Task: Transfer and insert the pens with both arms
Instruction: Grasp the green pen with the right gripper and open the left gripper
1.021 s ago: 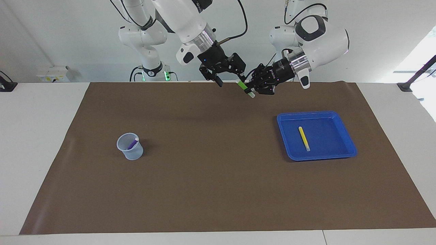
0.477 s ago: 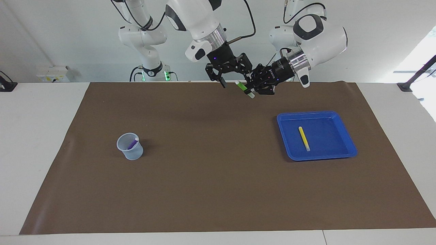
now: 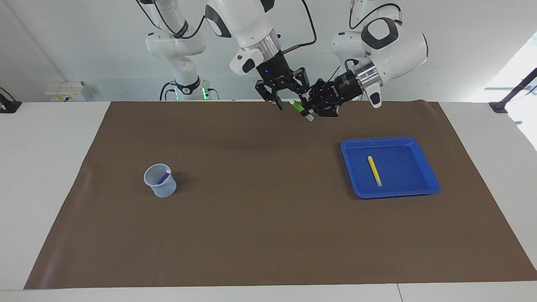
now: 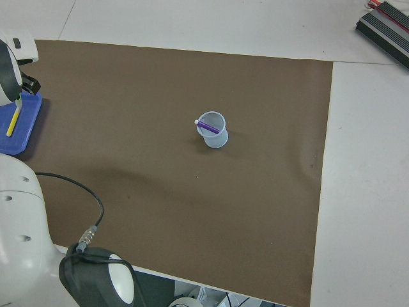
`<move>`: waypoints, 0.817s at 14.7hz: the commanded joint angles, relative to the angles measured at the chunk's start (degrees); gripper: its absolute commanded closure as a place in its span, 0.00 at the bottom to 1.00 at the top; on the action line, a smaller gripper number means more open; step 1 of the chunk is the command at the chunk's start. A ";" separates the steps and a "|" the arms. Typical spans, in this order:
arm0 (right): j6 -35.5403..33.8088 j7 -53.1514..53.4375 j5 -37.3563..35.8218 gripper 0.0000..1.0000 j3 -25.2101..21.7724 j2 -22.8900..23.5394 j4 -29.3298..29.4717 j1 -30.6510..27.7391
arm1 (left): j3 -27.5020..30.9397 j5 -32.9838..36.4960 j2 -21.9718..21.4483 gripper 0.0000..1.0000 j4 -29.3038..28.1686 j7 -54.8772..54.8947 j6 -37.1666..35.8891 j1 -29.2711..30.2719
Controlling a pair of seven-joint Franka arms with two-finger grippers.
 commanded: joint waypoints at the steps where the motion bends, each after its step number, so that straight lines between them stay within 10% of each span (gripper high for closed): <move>1: 0.52 0.27 -1.69 0.79 1.15 1.12 1.24 -0.25 | 0.57 -1.10 -1.85 1.00 -1.96 -0.83 1.80 -0.90; 2: 0.52 0.19 -1.69 1.00 1.15 1.21 1.24 -0.25 | 0.57 -1.10 -1.85 1.00 -2.04 -0.91 1.80 -0.90; 9: 0.43 0.19 -2.57 1.00 1.06 1.64 2.12 -0.25 | 0.57 -1.19 -1.85 1.00 -1.96 -1.62 2.85 -1.52; 10: 0.43 0.10 -2.92 1.00 1.06 1.65 2.12 -0.25 | 0.66 -1.19 -1.94 0.80 -1.87 -1.44 2.94 -1.52; 11: 0.43 0.10 -3.45 1.00 1.06 1.65 2.12 -0.25 | 0.66 -1.19 -1.94 0.02 -1.69 -1.53 2.85 -1.43; 12: 0.43 0.10 -4.06 1.00 1.06 1.65 2.12 -0.25 | 0.66 -1.19 -2.02 0.00 -1.78 -1.53 2.59 -1.43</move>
